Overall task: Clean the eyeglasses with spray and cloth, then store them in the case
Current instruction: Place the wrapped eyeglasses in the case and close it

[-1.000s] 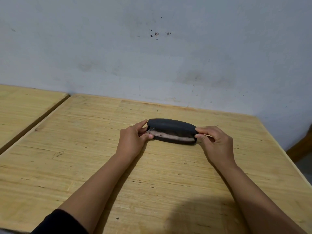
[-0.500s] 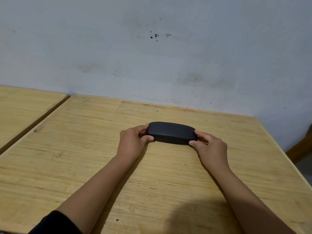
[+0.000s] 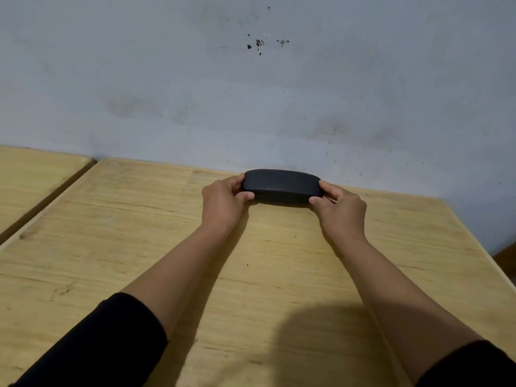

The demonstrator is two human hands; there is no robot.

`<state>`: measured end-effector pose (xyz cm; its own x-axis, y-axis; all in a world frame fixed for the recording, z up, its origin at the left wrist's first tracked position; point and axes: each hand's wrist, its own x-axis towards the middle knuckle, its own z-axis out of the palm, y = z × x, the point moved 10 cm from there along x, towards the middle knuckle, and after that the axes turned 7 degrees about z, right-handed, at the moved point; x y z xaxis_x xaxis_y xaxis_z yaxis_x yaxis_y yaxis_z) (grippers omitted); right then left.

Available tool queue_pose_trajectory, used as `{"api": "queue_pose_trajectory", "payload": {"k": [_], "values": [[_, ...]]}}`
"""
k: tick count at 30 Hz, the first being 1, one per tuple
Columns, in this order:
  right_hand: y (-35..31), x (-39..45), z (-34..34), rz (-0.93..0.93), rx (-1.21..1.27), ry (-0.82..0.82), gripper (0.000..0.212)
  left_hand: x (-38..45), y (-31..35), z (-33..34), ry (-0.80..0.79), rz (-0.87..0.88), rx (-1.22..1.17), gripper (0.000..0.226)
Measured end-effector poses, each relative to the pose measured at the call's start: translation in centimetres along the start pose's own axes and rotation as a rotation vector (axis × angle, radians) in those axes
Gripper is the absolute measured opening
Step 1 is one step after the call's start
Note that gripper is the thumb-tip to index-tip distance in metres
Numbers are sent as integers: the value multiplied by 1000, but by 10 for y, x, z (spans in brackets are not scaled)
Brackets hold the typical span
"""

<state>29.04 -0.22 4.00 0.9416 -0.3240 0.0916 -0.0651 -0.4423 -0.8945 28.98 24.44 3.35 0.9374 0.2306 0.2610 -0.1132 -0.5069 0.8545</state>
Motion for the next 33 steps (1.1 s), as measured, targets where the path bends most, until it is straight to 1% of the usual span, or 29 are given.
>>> {"api": "queue_pose_trajectory", "payload": {"k": [7,14,19,21,23,24,26,28,30,33], "values": [[8,27,16,18,-98,2,44,28,-16,19,-20,-7,38,47],[5,31,20,-24,-201,5,43,36,-18,25,-57,15,143,47],[-4,23,29,-156,-461,-70,44,29,-8,30,-166,41,288,50],[-1,19,33,-156,-578,-121,51,22,-1,32,-213,76,344,46],[2,12,34,-141,-676,-162,59,16,4,31,-229,113,414,39],[2,8,33,-140,-715,-172,61,12,6,30,-237,122,444,40],[-1,-2,29,-151,-778,-172,61,0,11,25,-261,129,512,49],[-6,-14,22,-169,-827,-151,59,-14,21,17,-266,178,628,57],[-15,-28,14,-197,-860,-108,56,-27,34,12,-280,264,758,56],[-27,-51,0,-236,-874,-45,54,-43,48,1,-245,344,845,52]]}}
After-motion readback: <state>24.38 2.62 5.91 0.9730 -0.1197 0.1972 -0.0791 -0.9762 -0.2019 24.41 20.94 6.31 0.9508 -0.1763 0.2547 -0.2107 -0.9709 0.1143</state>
